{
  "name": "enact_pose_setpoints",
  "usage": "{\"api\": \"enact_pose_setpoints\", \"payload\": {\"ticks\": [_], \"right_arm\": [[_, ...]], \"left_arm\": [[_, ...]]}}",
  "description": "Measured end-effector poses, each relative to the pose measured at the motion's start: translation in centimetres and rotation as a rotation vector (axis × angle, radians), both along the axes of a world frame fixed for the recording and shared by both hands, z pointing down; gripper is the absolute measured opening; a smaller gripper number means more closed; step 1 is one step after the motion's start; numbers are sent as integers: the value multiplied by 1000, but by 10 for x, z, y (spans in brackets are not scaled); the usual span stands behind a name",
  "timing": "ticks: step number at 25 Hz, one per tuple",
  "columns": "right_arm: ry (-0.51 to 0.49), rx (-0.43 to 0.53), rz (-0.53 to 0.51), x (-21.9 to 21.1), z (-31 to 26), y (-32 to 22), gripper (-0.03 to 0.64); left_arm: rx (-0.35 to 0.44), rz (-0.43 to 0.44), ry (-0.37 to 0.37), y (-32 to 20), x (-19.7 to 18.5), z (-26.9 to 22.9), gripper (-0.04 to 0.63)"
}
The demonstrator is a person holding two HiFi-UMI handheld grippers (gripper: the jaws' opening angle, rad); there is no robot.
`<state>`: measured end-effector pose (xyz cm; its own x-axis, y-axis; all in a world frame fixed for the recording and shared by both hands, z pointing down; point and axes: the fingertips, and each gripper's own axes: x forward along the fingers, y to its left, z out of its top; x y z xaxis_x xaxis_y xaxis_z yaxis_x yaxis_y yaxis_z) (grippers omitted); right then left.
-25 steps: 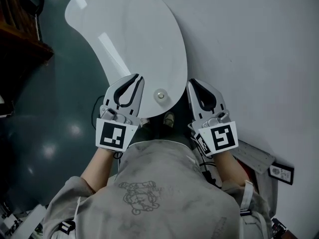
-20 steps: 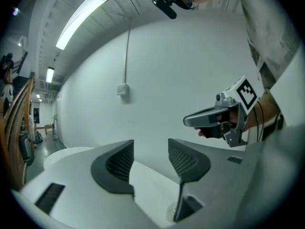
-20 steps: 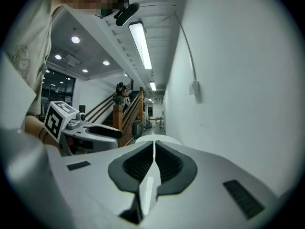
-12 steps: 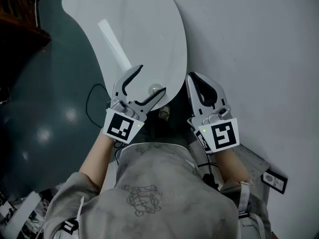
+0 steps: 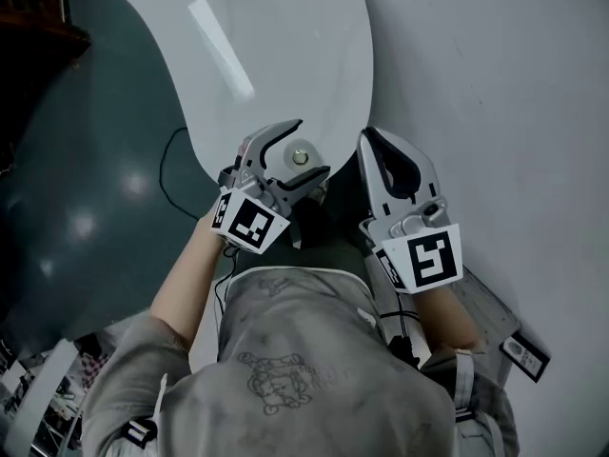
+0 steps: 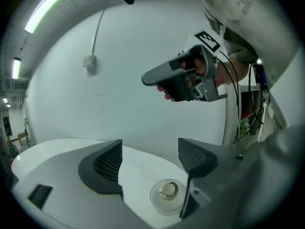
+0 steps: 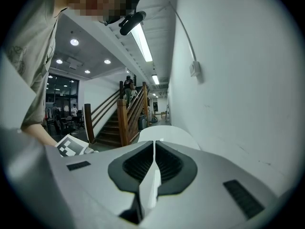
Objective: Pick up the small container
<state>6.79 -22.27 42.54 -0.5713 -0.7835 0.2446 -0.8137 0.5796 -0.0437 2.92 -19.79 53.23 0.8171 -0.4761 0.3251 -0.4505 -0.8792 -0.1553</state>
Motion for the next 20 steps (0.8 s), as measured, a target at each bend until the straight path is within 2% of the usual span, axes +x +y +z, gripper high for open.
{"api": "enact_pose_setpoints", "payload": {"ticks": [7,11,20], "right_arm": [[-17,-29,-29,-9,32,-3,34],[-39,-33,-48,-11,47,-7,34],[-95,-13,-99,-20,75,-9,35]], "left_arm": [[-86,73,10,5,10,45,350],[-142,100,45,5,13,61,354],[-179,147,30,11,19,96,357]]}}
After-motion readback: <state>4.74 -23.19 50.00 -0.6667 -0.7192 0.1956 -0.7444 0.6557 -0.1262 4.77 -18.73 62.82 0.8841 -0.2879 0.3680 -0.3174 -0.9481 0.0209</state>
